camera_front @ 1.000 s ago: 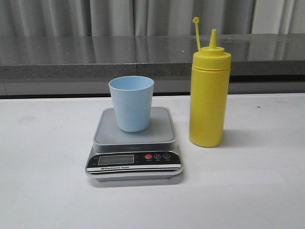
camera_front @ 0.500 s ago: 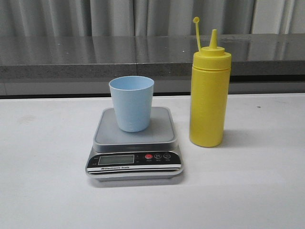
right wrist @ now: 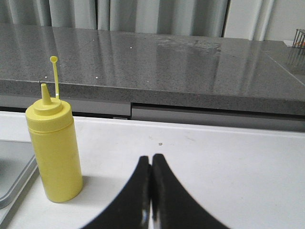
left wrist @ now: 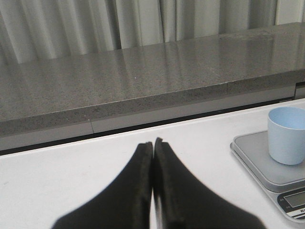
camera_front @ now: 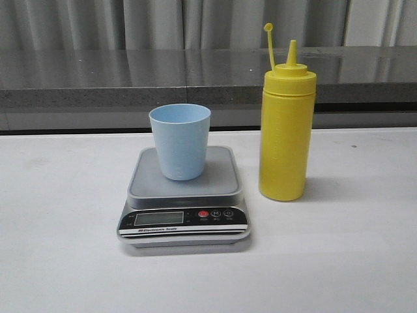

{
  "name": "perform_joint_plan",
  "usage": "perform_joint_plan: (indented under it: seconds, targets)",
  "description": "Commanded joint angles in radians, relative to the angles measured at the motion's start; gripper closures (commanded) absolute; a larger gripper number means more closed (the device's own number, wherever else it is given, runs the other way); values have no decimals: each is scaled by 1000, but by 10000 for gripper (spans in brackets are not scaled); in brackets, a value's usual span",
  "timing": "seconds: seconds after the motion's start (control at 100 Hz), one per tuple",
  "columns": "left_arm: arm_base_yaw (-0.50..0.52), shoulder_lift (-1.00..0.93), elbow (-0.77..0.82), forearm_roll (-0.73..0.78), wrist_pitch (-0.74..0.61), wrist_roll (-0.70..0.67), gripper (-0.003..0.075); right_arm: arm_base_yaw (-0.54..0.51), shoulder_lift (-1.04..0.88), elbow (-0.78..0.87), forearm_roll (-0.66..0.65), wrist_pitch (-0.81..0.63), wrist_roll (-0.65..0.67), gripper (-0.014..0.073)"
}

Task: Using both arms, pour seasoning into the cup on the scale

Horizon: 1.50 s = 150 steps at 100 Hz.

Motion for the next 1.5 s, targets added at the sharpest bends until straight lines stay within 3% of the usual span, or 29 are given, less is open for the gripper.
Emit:
perform_joint_plan:
  seconds: [0.0, 0.24, 0.48, 0.83, 0.97, 1.49]
  targets:
    - [4, 14, -27, 9, -80, -9, 740, -6, 8, -26, -7, -74, -7, 661]
    - [4, 14, -27, 9, -80, -9, 740, -6, -23, -18, 33, -73, -24, 661]
    - [4, 14, -27, 9, -80, -9, 740, -6, -133, 74, 168, -74, -238, 661]
    - [4, 14, -27, 9, -80, -9, 740, -62, -304, 237, 199, -75, -235, 661]
    - [4, 14, -27, 9, -80, -9, 740, -103, -301, 278, 212, -90, -231, 661]
    - [4, 14, -27, 9, -80, -9, 740, -104, -301, 315, 212, -125, -225, 661]
